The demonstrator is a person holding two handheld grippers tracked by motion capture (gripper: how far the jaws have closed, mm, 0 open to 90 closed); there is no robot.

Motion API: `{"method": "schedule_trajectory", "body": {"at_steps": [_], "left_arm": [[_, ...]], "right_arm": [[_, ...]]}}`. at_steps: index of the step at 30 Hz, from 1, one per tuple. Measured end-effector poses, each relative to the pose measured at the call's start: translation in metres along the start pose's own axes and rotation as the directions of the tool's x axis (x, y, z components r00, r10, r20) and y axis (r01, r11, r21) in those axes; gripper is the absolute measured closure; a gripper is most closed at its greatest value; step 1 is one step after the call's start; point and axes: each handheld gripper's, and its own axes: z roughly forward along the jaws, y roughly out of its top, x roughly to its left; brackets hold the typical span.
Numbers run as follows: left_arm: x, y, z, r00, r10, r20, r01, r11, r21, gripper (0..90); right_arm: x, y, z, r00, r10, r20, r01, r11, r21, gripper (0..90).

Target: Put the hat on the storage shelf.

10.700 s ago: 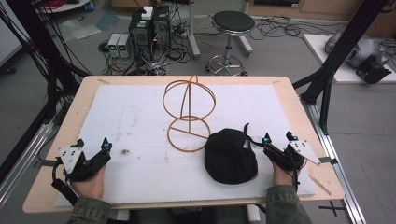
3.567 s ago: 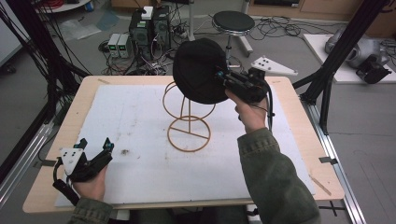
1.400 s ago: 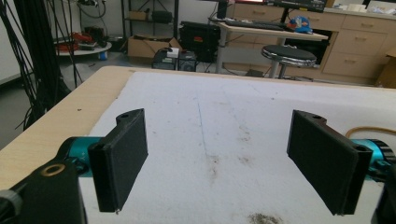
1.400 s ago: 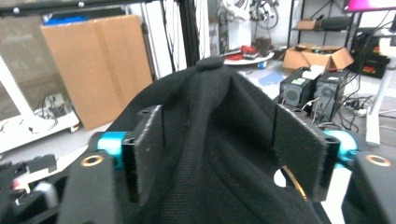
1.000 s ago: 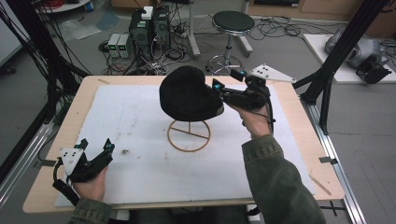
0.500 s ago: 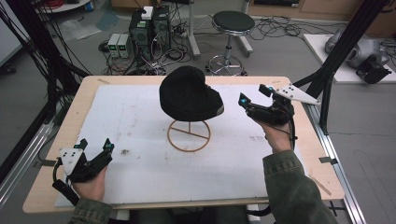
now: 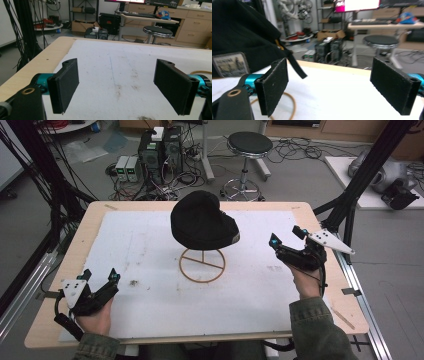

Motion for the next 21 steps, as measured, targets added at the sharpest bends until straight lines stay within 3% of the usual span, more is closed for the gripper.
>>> {"method": "schedule_trajectory", "body": {"at_steps": [3, 10, 13, 18, 21], "left_arm": [[0.001, 0.001, -0.001, 1.0, -0.004, -0.004, 0.004, 1.0, -0.003, 20.4], [0.001, 0.0, 0.0, 1.0, -0.004, -0.008, 0.004, 1.0, -0.002, 20.4], [0.002, 0.0, 0.0, 0.9999, -0.005, -0.011, 0.005, 1.0, -0.001, 20.3], [0.002, 0.0, 0.001, 1.0, -0.005, -0.007, 0.004, 1.0, -0.005, 20.0], [0.001, 0.0, 0.002, 0.9999, -0.006, -0.008, 0.006, 1.0, -0.007, 19.8]], "right_arm": [[-0.002, -0.007, -0.007, 0.9993, -0.012, 0.035, 0.013, 0.999, -0.032, 13.0], [-0.004, -0.025, -0.019, 0.9935, -0.015, 0.112, 0.021, 0.999, -0.048, 11.7], [-0.006, -0.036, -0.022, 0.9889, 0.006, 0.148, 0.002, 0.999, -0.053, 11.4], [-0.009, -0.055, -0.022, 0.982, 0.024, 0.187, -0.015, 0.999, -0.045, 11.3], [-0.007, -0.065, -0.023, 0.977, -0.004, 0.213, 0.012, 0.999, -0.034, 11.3]]}}
